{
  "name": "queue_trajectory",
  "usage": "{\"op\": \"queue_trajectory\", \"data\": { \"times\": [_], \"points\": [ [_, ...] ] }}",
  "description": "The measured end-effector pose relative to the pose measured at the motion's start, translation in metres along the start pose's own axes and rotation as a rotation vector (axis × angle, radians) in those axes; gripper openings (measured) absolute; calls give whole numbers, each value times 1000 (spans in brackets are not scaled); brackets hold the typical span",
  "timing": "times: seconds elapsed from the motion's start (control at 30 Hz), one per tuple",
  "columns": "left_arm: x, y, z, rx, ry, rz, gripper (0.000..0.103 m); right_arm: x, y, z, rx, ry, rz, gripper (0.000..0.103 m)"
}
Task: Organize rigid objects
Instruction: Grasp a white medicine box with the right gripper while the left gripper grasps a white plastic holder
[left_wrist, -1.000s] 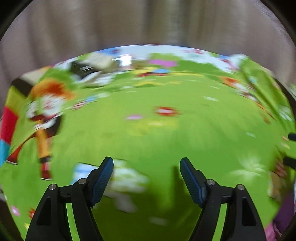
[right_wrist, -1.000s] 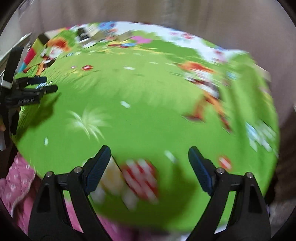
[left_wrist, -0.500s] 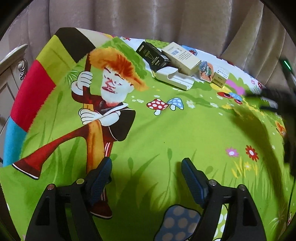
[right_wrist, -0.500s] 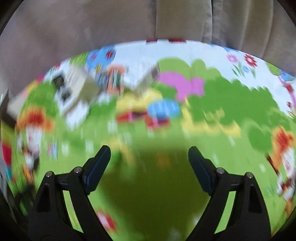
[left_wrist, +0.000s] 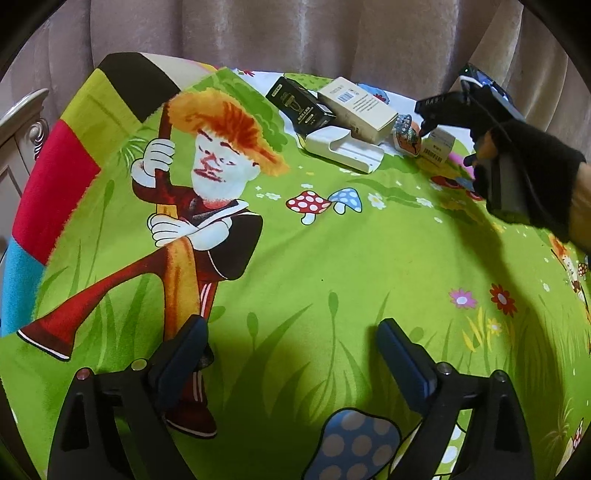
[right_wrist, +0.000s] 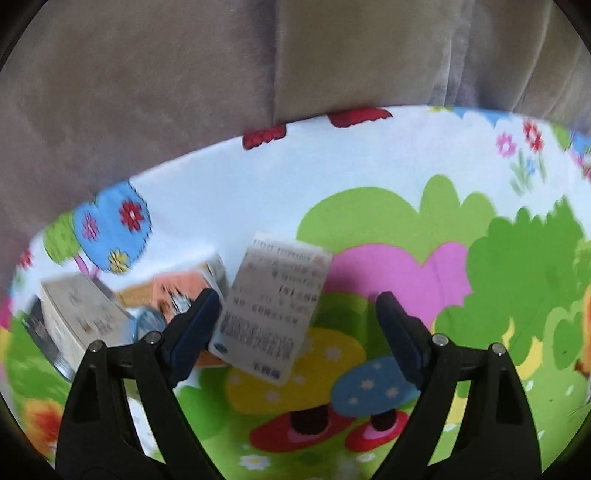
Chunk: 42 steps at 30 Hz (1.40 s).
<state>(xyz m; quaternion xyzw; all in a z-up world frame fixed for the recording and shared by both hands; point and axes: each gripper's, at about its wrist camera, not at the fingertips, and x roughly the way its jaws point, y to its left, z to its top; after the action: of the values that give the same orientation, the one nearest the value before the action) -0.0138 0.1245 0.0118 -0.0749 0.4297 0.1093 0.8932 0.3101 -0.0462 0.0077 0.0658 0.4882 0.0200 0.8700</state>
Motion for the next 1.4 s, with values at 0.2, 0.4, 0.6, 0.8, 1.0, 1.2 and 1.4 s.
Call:
{"op": "queue_trajectory", "data": {
  "times": [0.2, 0.4, 0.6, 0.8, 1.0, 1.2, 1.4],
  "points": [
    [1, -2, -1, 4, 2, 2, 96, -13, -1, -41, -358, 44, 86, 44],
    [5, -9, -1, 39, 21, 24, 101, -64, -61, -98, -526, 54, 231, 44],
    [9, -11, 6, 20, 71, 26, 103, -107, -96, -174, -691, 29, 228, 44],
    [38, -37, 56, -193, 101, -30, 103, -119, -122, -190, -628, -17, 277, 45],
    [104, -75, 129, -315, 78, 128, 103, -125, -134, -192, -605, -65, 317, 45],
    [150, -82, 177, -395, 86, 277, 103, -125, -133, -191, -609, -66, 316, 48],
    [137, -77, 167, -264, 27, 240, 64, -124, -132, -191, -616, -62, 333, 57]
  ]
}}
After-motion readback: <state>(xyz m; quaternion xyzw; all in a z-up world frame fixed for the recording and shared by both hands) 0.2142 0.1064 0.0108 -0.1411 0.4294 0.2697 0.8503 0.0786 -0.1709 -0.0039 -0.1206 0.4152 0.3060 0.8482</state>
